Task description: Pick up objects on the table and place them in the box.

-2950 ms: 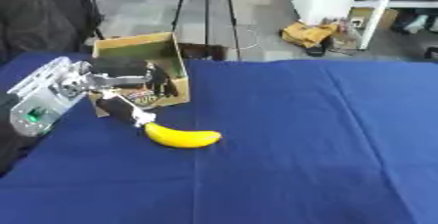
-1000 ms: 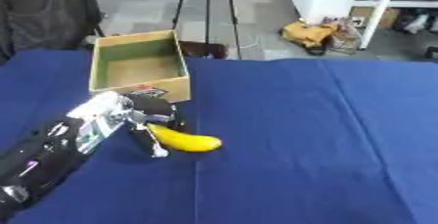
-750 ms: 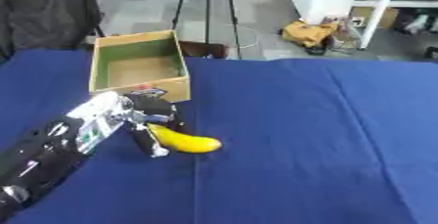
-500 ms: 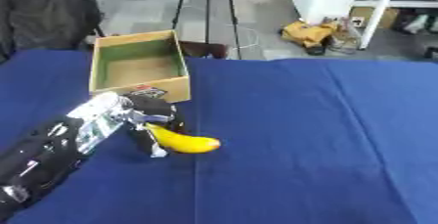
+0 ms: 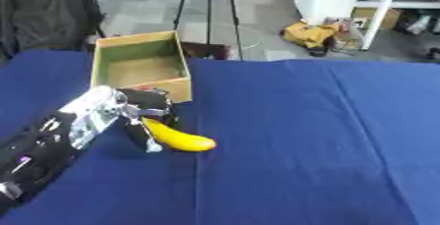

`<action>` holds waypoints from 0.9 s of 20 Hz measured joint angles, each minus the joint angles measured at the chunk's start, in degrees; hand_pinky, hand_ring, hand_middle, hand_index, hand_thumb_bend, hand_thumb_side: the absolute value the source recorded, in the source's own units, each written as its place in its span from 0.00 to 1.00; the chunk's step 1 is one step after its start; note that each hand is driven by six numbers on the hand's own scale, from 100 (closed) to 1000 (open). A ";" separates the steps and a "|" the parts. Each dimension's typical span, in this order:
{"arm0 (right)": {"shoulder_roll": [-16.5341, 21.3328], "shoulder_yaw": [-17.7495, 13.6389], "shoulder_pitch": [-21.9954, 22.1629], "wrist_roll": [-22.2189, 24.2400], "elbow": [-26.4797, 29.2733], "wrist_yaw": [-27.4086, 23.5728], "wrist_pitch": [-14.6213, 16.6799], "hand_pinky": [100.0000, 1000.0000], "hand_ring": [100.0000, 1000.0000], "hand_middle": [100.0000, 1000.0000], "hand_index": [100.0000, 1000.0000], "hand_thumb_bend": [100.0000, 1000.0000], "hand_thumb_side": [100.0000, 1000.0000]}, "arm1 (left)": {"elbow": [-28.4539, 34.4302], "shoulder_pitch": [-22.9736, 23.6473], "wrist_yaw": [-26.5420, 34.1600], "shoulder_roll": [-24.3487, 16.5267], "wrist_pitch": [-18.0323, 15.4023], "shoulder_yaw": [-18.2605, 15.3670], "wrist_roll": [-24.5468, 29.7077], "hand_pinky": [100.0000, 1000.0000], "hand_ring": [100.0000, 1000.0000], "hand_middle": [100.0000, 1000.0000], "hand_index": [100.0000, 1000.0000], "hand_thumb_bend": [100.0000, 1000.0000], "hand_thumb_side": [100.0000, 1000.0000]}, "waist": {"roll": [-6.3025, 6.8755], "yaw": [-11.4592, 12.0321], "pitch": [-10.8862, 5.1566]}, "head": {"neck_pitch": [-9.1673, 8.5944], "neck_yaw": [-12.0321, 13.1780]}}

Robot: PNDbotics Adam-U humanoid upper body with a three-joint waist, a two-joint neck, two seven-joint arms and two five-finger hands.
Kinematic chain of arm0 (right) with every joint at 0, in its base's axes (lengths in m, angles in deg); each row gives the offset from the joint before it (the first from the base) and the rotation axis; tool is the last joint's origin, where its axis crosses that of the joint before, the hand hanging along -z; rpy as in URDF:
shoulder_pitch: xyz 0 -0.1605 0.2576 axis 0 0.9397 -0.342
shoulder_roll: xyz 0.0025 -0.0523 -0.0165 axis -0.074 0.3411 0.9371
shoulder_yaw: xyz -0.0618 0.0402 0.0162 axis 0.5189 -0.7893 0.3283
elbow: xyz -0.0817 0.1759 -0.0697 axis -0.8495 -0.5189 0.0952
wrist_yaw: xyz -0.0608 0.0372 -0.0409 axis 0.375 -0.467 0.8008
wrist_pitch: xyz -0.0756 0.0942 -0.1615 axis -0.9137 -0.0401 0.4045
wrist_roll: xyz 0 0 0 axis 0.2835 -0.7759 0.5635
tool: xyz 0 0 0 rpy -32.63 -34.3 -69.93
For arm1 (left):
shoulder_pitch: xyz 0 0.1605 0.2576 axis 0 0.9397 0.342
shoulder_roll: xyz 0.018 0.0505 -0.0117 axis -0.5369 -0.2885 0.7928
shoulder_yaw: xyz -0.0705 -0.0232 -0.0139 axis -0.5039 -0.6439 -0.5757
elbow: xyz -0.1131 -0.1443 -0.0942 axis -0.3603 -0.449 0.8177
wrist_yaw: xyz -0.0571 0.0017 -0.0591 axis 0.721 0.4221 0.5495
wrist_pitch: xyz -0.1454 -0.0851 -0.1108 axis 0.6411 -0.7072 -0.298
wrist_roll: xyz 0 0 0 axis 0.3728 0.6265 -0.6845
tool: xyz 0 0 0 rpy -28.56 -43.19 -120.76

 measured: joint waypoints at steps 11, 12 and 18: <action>0.00 -0.01 0.02 0.00 0.00 0.00 0.00 0.63 0.58 0.60 0.70 0.00 0.61 | 1.99 -1.31 2.49 -2.97 1.37 -2.16 0.82 0.67 0.63 0.63 0.79 0.53 0.28 | 0.02 0.15 -0.03 | -0.01 -0.19; 0.00 -0.01 0.02 0.00 0.00 0.00 0.00 0.63 0.58 0.60 0.70 0.00 0.61 | 1.73 -1.27 2.48 -2.89 0.98 -1.84 1.48 0.68 0.64 0.63 0.79 0.54 0.28 | 0.01 0.12 -0.03 | -0.01 -0.20; 0.00 -0.01 0.02 0.01 -0.01 0.00 -0.01 0.63 0.58 0.60 0.70 0.00 0.61 | -0.14 -1.04 1.50 -1.48 -0.90 -0.49 4.21 0.68 0.64 0.63 0.79 0.54 0.27 | -0.04 -0.16 -0.04 | -0.01 -0.19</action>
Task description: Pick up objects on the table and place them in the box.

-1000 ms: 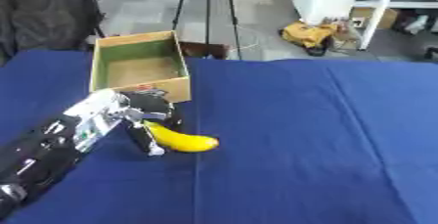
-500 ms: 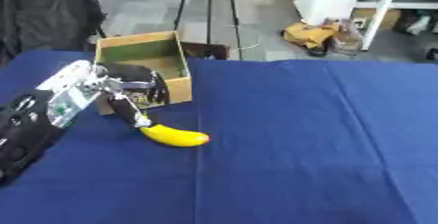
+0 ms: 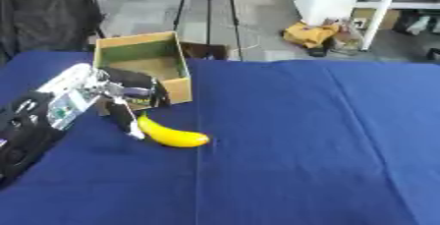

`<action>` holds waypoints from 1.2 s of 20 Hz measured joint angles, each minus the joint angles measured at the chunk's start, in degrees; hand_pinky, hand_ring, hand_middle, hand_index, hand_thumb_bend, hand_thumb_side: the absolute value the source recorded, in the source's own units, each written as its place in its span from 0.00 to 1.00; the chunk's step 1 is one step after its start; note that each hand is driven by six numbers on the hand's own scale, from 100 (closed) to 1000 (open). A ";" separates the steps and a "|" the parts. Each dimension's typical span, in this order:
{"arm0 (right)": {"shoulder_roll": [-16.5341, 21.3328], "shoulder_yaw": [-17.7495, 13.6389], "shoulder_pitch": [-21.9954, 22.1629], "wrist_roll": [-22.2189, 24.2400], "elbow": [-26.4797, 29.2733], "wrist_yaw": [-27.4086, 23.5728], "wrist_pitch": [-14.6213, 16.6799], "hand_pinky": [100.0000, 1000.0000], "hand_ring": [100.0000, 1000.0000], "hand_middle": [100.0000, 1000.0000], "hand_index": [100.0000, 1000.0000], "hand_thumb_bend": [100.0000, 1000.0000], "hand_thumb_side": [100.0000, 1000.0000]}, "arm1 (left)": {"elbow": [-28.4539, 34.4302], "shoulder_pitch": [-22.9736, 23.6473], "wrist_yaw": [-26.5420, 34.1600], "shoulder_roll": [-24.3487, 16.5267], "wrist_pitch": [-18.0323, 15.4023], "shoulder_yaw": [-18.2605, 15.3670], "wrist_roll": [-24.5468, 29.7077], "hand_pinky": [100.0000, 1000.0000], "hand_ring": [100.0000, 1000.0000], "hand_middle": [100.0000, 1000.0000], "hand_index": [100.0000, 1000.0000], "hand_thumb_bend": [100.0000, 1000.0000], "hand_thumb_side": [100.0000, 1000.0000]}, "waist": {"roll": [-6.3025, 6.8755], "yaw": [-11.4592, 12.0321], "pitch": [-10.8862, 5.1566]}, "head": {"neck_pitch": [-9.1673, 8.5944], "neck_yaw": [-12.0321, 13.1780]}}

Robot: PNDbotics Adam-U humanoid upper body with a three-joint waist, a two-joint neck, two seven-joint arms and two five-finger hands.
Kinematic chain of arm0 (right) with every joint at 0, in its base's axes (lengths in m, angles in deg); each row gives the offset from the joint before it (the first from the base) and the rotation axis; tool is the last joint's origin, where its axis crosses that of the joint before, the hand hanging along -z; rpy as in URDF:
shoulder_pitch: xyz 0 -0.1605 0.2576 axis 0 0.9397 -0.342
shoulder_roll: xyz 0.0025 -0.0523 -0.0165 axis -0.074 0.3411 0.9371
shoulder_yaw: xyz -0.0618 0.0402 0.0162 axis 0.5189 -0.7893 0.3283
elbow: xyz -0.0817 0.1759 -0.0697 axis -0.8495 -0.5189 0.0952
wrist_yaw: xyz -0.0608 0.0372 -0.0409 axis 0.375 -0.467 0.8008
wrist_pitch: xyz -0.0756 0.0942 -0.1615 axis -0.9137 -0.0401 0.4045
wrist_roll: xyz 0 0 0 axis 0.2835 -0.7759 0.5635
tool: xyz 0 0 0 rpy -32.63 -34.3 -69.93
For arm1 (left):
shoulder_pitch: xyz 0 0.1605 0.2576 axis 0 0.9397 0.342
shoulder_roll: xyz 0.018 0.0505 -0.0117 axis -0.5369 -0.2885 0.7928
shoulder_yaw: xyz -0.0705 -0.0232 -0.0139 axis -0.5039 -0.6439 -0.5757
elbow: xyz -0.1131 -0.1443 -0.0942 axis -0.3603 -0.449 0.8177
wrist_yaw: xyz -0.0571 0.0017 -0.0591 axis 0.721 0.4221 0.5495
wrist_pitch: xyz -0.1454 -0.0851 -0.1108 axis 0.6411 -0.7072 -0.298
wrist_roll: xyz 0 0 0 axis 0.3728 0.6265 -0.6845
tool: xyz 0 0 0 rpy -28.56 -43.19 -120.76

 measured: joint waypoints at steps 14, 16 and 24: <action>-0.01 0.02 0.00 0.09 0.00 0.00 0.05 0.63 0.58 0.60 0.70 0.00 0.60 | -4.79 1.33 -3.65 3.12 -1.34 0.51 -2.41 0.65 0.60 0.59 0.76 0.44 0.25 | -0.24 -0.12 0.00 | 0.00 0.19; -0.01 0.02 0.00 0.12 0.00 0.00 0.07 0.63 0.58 0.60 0.70 0.00 0.60 | -5.11 1.34 -3.71 3.14 -1.36 0.51 -2.64 0.64 0.59 0.58 0.75 0.40 0.24 | -0.25 -0.12 0.00 | 0.00 0.20; -0.07 0.02 0.04 0.16 -0.01 0.00 0.11 0.63 0.58 0.60 0.70 0.00 0.60 | -5.43 1.33 -3.59 3.14 -1.01 0.48 -3.22 0.63 0.55 0.54 0.70 0.30 0.23 | -0.27 -0.13 0.00 | 0.00 0.20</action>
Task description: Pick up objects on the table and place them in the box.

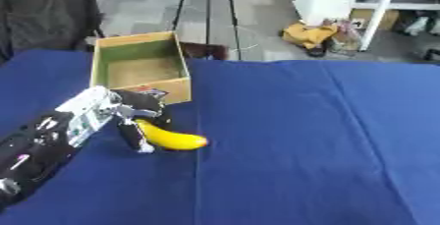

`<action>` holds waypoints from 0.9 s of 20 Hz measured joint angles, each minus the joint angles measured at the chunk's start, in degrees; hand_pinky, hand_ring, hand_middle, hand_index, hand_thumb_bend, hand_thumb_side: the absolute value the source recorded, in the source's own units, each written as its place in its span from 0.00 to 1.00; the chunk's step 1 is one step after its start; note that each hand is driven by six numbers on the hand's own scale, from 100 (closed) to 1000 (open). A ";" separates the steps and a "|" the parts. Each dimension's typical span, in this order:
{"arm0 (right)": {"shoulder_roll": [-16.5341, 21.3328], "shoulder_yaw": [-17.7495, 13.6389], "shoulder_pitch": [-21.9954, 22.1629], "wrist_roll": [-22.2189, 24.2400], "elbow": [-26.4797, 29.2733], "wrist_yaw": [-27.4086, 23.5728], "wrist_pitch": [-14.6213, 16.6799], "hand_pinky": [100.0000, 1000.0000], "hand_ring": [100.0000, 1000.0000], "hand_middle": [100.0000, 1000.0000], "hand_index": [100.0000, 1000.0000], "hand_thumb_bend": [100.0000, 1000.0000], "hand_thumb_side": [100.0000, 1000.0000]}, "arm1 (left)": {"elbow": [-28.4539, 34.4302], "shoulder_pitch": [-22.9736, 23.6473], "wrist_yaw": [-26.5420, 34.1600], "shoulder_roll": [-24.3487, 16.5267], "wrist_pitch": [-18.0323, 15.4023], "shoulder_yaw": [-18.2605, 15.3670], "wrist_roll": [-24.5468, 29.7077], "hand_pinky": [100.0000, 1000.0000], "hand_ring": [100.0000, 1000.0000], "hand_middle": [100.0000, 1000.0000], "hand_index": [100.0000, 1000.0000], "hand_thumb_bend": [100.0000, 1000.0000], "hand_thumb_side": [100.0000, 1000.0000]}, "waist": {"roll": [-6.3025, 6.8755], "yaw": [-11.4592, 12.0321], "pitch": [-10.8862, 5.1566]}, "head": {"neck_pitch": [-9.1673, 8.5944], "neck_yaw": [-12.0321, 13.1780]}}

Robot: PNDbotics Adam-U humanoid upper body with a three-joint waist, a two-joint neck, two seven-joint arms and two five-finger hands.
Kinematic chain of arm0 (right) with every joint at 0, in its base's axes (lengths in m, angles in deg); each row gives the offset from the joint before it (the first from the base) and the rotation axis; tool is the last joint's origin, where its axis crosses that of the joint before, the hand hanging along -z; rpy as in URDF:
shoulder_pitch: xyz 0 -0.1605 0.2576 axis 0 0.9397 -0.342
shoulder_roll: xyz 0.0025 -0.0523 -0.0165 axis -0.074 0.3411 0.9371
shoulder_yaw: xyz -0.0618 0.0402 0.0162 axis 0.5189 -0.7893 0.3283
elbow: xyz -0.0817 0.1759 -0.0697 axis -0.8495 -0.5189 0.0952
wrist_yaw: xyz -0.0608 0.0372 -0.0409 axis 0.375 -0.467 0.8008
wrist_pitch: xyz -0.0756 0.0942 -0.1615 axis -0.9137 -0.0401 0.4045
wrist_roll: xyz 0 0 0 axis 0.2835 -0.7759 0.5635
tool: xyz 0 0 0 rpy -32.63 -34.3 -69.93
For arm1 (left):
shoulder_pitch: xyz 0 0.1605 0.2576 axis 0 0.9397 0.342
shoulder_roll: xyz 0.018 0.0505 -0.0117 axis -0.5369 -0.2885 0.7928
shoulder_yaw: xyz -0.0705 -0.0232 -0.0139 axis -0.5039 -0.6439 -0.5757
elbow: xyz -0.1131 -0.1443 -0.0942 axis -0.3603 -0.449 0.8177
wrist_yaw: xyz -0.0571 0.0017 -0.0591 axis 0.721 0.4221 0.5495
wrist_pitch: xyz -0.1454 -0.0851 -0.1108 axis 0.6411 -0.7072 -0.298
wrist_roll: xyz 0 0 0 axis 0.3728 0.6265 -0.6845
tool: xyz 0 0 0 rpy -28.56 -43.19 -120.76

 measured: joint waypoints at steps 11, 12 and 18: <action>0.00 0.00 0.37 0.00 -0.01 0.00 0.00 0.63 0.58 0.60 0.70 0.00 0.60 | 0.72 -0.16 -0.08 -0.65 0.43 -0.96 -0.95 0.58 0.48 0.46 0.62 0.20 0.18 | 0.00 0.06 0.00 | 0.00 -0.01; 0.00 0.00 0.38 0.00 -0.01 0.00 0.00 0.63 0.58 0.60 0.70 0.00 0.60 | 0.87 -0.22 -0.08 -0.85 0.53 -1.07 -1.08 0.58 0.48 0.46 0.62 0.20 0.18 | 0.01 0.08 0.00 | 0.00 -0.01; 0.00 -0.02 0.39 0.00 -0.01 0.00 0.00 0.63 0.58 0.60 0.70 0.00 0.60 | 2.68 -1.47 0.70 -2.60 1.11 -1.83 -1.61 0.57 0.48 0.45 0.61 0.18 0.18 | 0.01 0.19 -0.14 | 0.00 -0.01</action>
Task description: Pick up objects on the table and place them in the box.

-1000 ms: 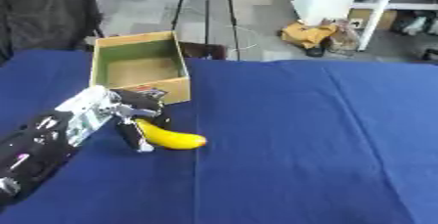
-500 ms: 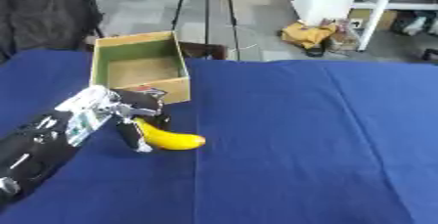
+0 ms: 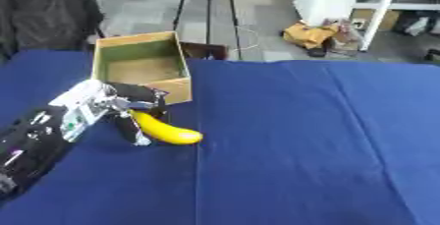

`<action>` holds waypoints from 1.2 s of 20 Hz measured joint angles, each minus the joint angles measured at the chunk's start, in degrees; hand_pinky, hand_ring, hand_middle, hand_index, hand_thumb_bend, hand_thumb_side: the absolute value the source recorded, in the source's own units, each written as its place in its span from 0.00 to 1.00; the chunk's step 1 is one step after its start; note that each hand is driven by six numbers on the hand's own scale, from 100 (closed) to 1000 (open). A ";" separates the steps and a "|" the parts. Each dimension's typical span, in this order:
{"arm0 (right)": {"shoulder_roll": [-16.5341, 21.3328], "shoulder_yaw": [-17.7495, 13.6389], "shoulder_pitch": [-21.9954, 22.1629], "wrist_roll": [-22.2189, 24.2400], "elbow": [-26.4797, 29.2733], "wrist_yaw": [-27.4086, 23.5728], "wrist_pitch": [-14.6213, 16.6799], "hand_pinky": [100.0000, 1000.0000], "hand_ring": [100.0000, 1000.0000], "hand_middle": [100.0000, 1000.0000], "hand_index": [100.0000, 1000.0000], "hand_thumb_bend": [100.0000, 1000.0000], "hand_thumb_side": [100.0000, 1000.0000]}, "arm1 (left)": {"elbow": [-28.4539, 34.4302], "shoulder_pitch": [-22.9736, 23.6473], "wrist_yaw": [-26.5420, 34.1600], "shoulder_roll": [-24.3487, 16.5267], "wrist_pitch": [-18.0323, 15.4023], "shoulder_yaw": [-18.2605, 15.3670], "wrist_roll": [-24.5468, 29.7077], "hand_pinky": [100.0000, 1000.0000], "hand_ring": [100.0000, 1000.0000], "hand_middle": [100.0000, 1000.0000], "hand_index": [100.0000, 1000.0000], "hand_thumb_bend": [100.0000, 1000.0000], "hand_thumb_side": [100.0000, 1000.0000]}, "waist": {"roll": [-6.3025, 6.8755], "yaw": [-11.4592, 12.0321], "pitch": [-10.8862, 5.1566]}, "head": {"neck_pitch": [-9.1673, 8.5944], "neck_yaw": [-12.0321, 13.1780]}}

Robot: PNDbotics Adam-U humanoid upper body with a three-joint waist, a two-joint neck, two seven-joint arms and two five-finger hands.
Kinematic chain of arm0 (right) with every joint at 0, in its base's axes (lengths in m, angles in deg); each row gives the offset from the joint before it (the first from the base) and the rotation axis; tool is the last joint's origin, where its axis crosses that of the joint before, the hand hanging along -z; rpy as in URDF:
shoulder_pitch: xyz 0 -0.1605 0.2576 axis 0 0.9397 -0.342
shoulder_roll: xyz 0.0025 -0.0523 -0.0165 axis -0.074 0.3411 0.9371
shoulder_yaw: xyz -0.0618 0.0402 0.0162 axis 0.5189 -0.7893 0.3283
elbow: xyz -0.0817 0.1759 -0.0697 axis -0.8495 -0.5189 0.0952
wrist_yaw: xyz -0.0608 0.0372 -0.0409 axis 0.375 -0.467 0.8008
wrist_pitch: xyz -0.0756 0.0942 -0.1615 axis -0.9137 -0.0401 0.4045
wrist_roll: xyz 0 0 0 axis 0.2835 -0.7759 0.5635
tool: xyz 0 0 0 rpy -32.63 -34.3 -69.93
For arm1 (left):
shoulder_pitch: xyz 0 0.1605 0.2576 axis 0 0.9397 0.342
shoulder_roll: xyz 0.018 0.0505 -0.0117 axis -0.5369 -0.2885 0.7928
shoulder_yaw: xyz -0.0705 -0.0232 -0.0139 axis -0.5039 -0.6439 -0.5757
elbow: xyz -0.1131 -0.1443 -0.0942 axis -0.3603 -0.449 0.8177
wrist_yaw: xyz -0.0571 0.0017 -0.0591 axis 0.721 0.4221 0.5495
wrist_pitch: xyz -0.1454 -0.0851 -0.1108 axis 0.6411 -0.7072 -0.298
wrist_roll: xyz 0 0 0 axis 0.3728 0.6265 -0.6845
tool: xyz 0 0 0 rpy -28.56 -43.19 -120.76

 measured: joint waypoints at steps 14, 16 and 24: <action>0.00 0.00 0.05 0.06 -0.03 -0.03 0.06 0.63 0.58 0.60 0.70 0.00 0.60 | 0.39 -1.30 2.82 -1.44 7.08 -8.61 -6.09 0.55 0.48 0.44 0.61 0.13 0.19 | -0.47 0.11 -0.07 | -0.09 -0.11; 0.00 0.00 0.07 0.07 -0.03 -0.07 0.07 0.63 0.58 0.60 0.70 0.00 0.60 | -1.46 -1.96 2.51 -1.43 8.71 -10.58 -7.78 0.55 0.48 0.44 0.61 0.12 0.19 | -0.64 0.15 -0.07 | -0.11 -0.22; -0.35 0.03 0.07 0.27 -0.05 -0.19 -0.01 0.63 0.58 0.60 0.70 0.00 0.60 | -13.84 -5.43 -1.42 0.56 13.17 -15.83 -14.41 0.55 0.49 0.46 0.62 0.12 0.20 | -1.38 -0.27 0.21 | -0.61 -0.26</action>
